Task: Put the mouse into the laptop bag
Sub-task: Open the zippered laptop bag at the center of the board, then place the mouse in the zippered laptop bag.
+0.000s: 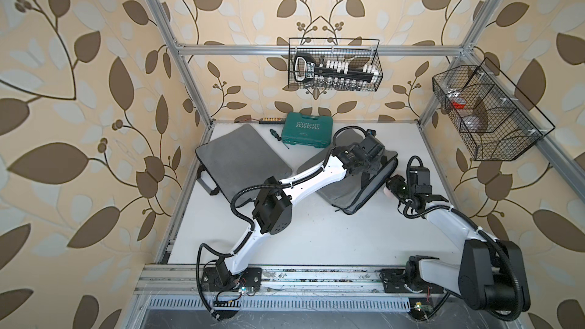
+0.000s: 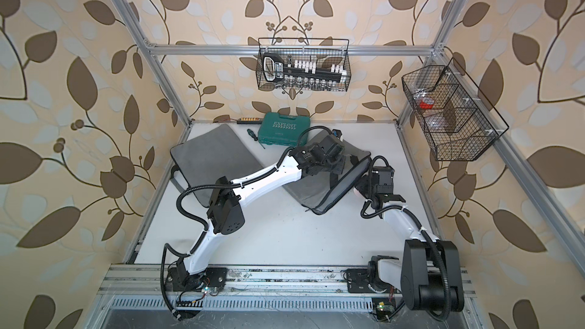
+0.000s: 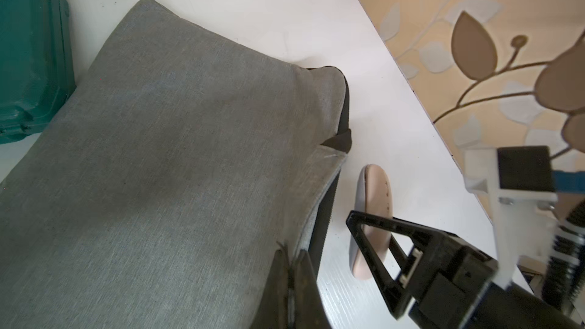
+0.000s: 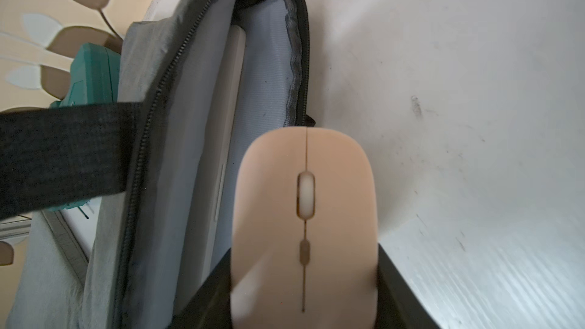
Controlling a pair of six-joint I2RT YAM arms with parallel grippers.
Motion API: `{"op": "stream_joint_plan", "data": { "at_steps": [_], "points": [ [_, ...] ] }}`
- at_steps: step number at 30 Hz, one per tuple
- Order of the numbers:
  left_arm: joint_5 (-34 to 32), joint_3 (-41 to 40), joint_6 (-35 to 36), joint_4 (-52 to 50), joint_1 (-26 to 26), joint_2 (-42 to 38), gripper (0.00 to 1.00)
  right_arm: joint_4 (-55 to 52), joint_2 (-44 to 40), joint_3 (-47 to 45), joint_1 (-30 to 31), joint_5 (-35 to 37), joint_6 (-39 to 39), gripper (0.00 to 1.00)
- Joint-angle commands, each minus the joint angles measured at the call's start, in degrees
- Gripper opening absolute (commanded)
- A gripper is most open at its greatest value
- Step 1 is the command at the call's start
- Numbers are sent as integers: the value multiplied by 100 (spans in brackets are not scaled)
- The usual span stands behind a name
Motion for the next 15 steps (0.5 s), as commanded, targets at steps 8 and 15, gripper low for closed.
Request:
{"op": "stream_joint_plan", "data": {
  "at_steps": [8, 15],
  "points": [
    [220, 289, -193, -2, 129, -333, 0, 1089, 1418, 1027, -76, -603, -114, 55],
    [426, 128, -307, 104, 264, -380, 0, 816, 2064, 1554, -93, -930, -172, 97]
  ]
}}
